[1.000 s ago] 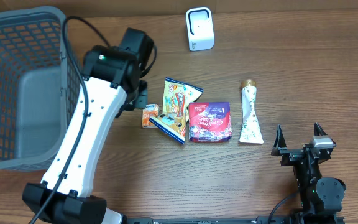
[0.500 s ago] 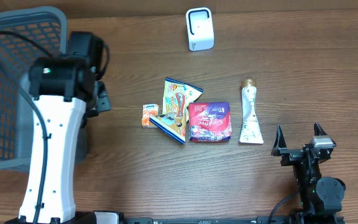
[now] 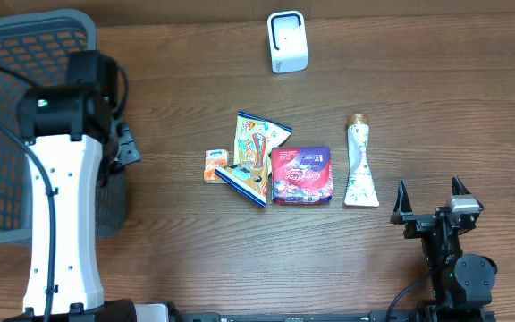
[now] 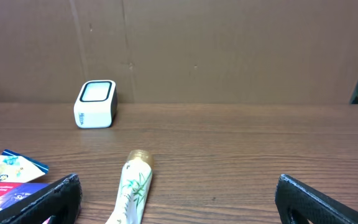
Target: Scan the item barcode
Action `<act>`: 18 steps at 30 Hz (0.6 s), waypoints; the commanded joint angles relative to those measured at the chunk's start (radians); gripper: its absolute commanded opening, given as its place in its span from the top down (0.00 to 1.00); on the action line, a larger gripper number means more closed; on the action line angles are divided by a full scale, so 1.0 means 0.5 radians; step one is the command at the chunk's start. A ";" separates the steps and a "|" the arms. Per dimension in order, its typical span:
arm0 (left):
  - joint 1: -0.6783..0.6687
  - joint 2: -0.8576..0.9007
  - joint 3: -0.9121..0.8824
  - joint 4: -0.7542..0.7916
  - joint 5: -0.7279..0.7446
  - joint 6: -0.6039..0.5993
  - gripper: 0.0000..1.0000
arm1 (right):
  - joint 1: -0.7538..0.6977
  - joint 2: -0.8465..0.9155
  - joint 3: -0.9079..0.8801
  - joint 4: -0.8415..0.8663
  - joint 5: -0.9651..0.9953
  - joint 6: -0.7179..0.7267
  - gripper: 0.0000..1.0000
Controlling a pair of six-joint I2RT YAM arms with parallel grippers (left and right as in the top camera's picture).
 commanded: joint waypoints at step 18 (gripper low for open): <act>0.132 -0.019 -0.008 0.031 -0.016 0.032 0.96 | 0.005 -0.014 -0.020 0.013 0.012 -0.008 0.00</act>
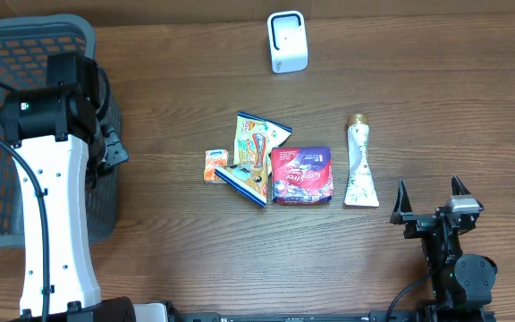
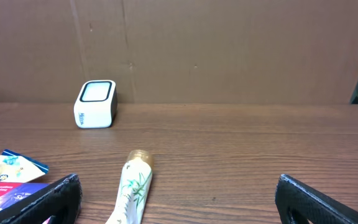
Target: Scan the item barcode
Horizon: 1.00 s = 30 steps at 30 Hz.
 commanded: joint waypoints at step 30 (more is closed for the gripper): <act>0.030 -0.567 0.705 0.024 0.233 0.151 0.00 | 0.005 -0.014 -0.020 0.011 0.013 -0.008 0.00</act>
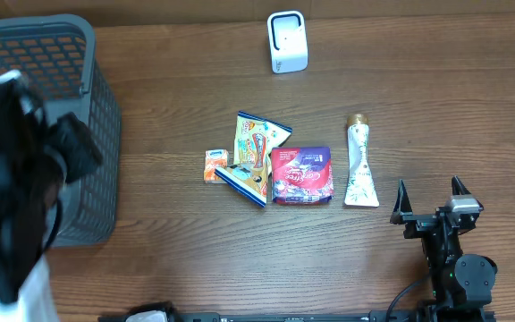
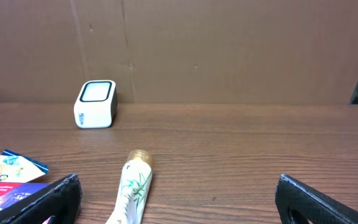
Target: Scan the item barcode
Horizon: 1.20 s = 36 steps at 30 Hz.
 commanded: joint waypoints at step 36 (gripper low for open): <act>0.007 0.455 -0.062 -0.199 1.032 0.024 0.00 | 0.004 -0.014 0.029 1.039 -1.490 0.645 0.00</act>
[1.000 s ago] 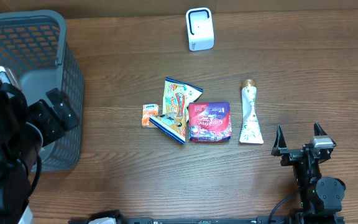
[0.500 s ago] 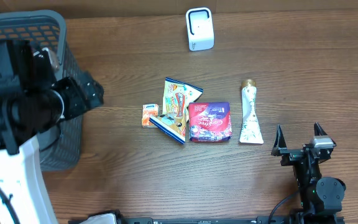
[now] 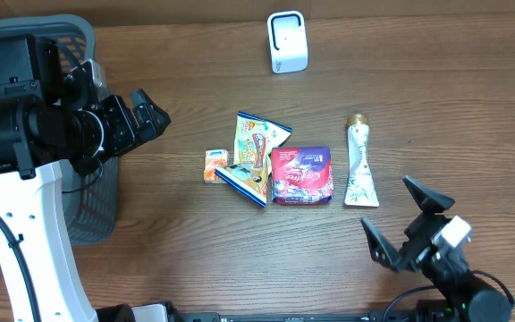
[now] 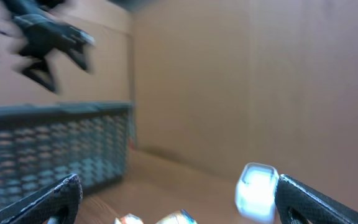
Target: Scan the item barcode
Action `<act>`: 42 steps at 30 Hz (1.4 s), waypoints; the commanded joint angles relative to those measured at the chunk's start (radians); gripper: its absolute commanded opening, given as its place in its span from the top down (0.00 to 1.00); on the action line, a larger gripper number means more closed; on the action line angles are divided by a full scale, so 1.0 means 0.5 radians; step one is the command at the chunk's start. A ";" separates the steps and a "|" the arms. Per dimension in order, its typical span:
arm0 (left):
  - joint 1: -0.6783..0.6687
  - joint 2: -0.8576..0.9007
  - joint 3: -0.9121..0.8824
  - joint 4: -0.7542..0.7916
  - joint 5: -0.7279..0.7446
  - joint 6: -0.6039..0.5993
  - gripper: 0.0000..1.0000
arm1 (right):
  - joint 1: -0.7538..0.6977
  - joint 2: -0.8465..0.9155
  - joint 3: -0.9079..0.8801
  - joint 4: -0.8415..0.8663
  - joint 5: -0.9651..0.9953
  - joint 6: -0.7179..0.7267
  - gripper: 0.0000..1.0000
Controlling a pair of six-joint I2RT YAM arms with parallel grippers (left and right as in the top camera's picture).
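A white barcode scanner [image 3: 286, 41] stands at the table's far edge; it shows blurred in the right wrist view [image 4: 257, 191]. In mid-table lie snack packets [image 3: 256, 148], a small orange box [image 3: 214, 165], a red-purple packet [image 3: 302, 175] and a white tube with a gold cap [image 3: 359, 163]. My right gripper [image 3: 399, 219] hangs open and empty at the front right, turned toward the left, just in front of the tube. My left gripper [image 3: 147, 114] is open and empty, right of the basket and well left of the items.
A grey mesh basket [image 3: 92, 215] fills the left side, partly under my left arm; it appears blurred in the right wrist view [image 4: 55, 143]. A brown cardboard wall [image 4: 260, 74] backs the table.
My right gripper has turned from facing the back wall to facing left toward the basket, and has shifted left. My left arm, a blur at the far left, now reaches right past the basket's edge.
My left arm stood over the basket's right side, then a little further left, then as a large blur at the far left. The right gripper stayed open and still at the front right all that while. Now both arms have moved; no item has shifted.
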 commanded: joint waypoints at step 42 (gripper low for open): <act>0.007 -0.002 -0.007 0.000 0.060 0.024 0.00 | 0.914 2.914 2.747 -2.945 0.967 -0.237 0.00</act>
